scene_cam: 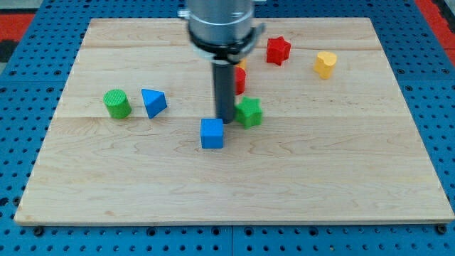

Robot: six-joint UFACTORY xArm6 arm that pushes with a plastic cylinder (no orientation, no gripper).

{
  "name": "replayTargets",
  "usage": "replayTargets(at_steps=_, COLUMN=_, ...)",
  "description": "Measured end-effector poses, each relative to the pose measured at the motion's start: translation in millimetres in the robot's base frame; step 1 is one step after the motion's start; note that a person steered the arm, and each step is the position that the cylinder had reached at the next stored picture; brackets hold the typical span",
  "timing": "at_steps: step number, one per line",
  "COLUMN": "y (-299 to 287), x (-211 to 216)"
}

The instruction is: Slightly move the blue cube towards up

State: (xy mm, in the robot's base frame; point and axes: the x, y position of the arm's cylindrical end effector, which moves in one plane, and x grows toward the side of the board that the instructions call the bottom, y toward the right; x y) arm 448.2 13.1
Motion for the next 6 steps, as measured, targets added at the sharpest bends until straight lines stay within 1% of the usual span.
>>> replayTargets(at_steps=1, y=49, x=-1)
replayTargets(at_steps=2, y=40, x=71)
replayTargets(at_steps=3, y=7, x=98)
replayTargets(at_steps=4, y=-11, x=82)
replayTargets(at_steps=6, y=-54, x=31)
